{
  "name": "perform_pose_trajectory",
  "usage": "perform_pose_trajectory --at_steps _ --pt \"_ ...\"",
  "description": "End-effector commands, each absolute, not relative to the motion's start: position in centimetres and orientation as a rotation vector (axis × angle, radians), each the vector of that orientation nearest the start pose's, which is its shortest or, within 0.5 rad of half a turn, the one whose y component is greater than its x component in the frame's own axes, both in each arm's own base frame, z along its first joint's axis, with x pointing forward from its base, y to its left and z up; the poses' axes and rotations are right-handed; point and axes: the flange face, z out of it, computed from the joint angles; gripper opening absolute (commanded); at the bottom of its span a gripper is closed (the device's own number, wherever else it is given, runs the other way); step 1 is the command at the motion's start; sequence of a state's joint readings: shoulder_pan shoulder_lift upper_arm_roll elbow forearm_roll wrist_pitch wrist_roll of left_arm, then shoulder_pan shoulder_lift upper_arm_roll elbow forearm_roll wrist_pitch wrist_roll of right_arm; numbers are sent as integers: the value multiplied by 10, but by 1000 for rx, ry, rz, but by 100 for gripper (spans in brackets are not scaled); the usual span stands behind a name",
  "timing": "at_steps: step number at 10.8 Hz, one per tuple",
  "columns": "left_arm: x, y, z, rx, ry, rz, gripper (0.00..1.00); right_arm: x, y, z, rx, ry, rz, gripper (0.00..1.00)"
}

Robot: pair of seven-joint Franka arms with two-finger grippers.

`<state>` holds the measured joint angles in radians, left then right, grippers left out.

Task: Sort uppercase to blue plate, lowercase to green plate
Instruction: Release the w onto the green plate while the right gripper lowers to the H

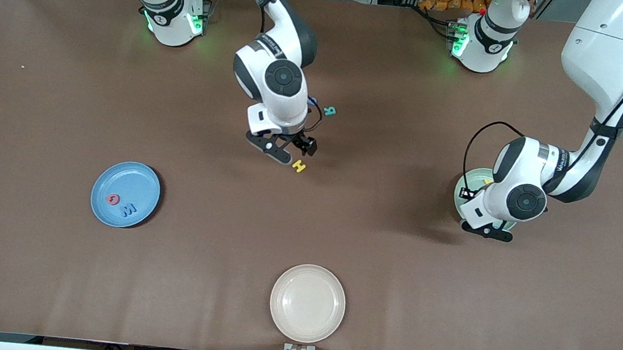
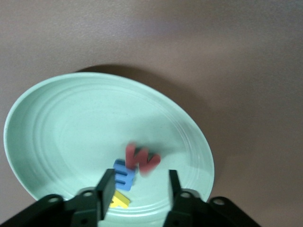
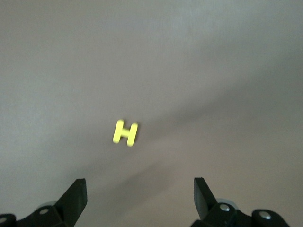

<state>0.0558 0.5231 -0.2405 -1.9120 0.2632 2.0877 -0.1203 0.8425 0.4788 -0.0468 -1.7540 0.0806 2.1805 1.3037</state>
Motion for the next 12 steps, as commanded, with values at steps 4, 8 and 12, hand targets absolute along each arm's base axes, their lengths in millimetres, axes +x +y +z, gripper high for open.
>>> perform_pose_trajectory --at_steps 4,8,12 --pt "597 -92 252 -2969 361 367 100 407 508 276 -2867 1268 105 100" --pt "602 -94 322 -2959 443 250 100 359 510 234 -2660 1528 185 100" --pt "594 -107 385 -3019 488 229 100 299 533 219 -2572 1669 220 100"
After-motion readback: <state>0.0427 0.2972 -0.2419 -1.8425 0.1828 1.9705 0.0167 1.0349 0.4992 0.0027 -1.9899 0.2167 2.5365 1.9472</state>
